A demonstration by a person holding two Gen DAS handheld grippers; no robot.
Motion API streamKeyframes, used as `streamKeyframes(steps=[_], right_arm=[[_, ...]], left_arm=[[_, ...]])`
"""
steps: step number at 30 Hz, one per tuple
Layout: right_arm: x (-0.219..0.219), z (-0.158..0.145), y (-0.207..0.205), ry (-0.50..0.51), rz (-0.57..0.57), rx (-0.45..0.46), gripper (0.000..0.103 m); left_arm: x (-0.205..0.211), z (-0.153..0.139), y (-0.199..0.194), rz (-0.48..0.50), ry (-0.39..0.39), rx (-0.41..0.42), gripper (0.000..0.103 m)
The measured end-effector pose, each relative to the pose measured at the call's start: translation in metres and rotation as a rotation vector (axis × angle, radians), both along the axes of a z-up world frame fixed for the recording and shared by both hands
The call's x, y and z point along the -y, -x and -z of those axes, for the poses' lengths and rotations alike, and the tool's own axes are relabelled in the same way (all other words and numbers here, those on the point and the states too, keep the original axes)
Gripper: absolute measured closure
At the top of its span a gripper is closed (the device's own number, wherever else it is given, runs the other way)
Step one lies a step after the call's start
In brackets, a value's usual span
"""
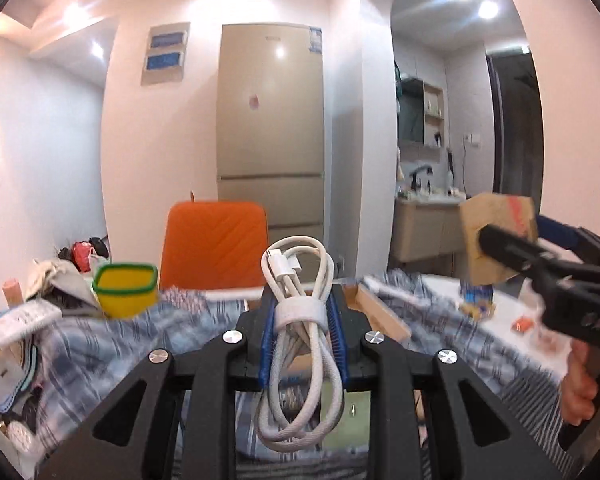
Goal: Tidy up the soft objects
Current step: 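Lift the white cable with the left tool while the right tool lifts the Liqun pack, then lower both held items into the box and open both tools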
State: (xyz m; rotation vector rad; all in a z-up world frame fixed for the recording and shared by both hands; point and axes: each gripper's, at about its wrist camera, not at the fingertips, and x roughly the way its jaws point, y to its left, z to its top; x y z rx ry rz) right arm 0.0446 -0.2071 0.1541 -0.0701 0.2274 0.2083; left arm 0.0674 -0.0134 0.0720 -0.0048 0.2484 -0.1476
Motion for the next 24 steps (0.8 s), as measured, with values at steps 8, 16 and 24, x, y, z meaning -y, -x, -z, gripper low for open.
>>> streamKeyframes(steps=[8, 16, 24], right_arm=[[-0.005, -0.072, -0.004, 0.013, 0.033, 0.160, 0.011], [-0.016, -0.098, -0.084, -0.016, 0.086, 0.171, 0.011], [-0.022, -0.039, -0.135, -0.008, 0.124, 0.084, 0.011]], left_arm=[[0.006, -0.061, -0.030, -0.016, 0.017, 0.074, 0.080], [0.021, -0.073, -0.080, -0.045, 0.026, 0.070, 0.080], [0.025, -0.017, -0.141, -0.092, -0.014, -0.056, 0.080]])
